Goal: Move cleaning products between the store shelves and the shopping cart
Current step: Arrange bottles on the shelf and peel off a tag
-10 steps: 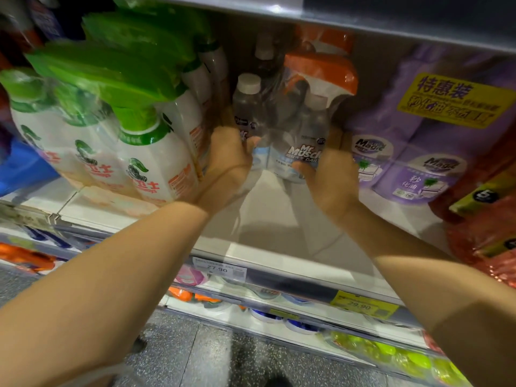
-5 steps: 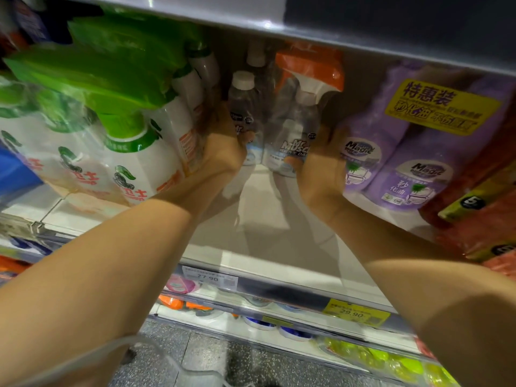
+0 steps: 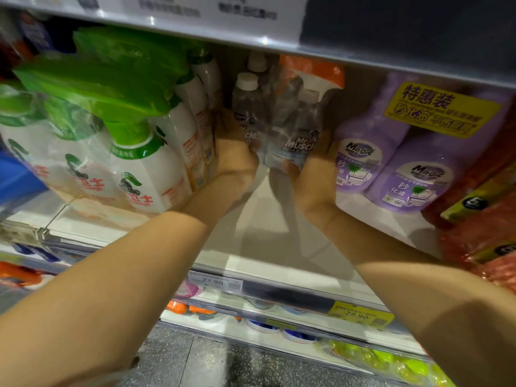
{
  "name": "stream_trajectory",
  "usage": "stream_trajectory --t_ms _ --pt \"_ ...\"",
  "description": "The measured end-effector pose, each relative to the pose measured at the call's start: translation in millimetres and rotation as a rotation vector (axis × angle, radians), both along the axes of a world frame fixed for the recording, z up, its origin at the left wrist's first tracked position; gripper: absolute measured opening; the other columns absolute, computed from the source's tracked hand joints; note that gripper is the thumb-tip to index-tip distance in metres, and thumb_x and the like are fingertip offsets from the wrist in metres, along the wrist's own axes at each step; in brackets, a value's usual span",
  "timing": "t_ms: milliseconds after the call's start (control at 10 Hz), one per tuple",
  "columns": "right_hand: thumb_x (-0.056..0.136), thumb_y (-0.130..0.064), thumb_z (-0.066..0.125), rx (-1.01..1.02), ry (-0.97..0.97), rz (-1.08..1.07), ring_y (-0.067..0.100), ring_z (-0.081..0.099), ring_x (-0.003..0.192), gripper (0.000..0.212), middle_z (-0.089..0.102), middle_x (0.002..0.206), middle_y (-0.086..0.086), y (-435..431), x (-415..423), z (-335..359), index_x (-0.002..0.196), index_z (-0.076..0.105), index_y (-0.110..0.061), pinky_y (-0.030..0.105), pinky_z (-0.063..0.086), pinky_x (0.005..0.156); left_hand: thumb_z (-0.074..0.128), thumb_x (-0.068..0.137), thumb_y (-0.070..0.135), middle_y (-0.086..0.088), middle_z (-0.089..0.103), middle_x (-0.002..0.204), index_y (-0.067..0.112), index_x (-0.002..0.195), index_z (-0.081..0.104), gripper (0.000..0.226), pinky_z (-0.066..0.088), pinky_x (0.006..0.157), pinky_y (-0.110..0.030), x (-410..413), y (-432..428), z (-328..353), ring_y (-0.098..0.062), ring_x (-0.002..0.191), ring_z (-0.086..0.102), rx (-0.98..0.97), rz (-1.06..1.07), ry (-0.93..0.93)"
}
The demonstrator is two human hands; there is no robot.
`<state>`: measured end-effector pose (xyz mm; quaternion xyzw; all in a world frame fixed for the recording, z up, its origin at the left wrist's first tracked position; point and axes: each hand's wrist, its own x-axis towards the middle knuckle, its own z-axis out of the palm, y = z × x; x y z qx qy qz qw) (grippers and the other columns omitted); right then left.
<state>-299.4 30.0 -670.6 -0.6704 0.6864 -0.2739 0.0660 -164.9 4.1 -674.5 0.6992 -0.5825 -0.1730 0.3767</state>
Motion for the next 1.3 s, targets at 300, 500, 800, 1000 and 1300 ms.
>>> stream_trajectory --t_ms 300,500,800,1000,1300 --pt "0.085 -0.031 0.063 -0.162 -0.478 0.148 0.024 0.061 0.083 0.032 0.065 0.098 0.014 60.7 5.3 17.1 0.109 0.068 -0.01 0.036 0.053 0.075 0.065 0.086 0.0 -0.001 0.06 0.099 0.004 0.108 0.06 0.023 0.048 0.08 -0.014 0.7 103.3 40.3 0.0 0.083 0.061 -0.136 -0.112 0.652" --pt "0.088 -0.02 0.07 -0.025 -0.695 0.302 0.002 0.061 0.072 0.005 0.07 0.085 -0.001 134.9 21.3 66.0 0.091 0.069 -0.024 0.014 0.046 0.068 0.066 0.088 0.009 0.007 0.069 0.098 0.014 0.105 0.066 0.017 0.048 0.078 -0.009 23.1 189.7 78.9 0.008 0.082 0.063 -0.097 -0.168 0.619" --pt "0.089 -0.019 0.068 0.066 -0.79 0.611 0.003 0.063 0.075 0.007 0.07 0.081 -0.009 217.6 63.1 128.5 0.085 0.07 -0.025 0.017 0.048 0.069 0.064 0.089 0.016 0.001 0.071 0.103 0.012 0.109 0.066 0.021 0.05 0.077 -0.016 65.7 292.2 127.9 -0.007 0.091 0.068 -0.152 -0.049 0.65" --pt "0.088 -0.02 0.069 0.164 -0.861 0.722 0.005 0.062 0.073 0.003 0.07 0.079 -0.007 242.2 82.6 154.7 0.086 0.071 -0.02 0.026 0.053 0.07 0.063 0.091 0.015 0.006 0.071 0.097 0.011 0.108 0.067 0.018 0.052 0.078 -0.018 81.6 328.7 160.8 0.001 0.083 0.066 -0.209 0.101 0.631" --pt "0.087 -0.016 0.07 0.194 -0.847 0.756 0.009 0.063 0.074 0.005 0.07 0.083 -0.005 236.1 142.6 149.2 0.092 0.07 -0.018 0.022 0.052 0.068 0.065 0.089 0.013 0.003 0.07 0.101 0.011 0.107 0.067 0.018 0.05 0.078 -0.014 142.0 334.6 155.2 -0.005 0.09 0.068 -0.234 0.175 0.601"
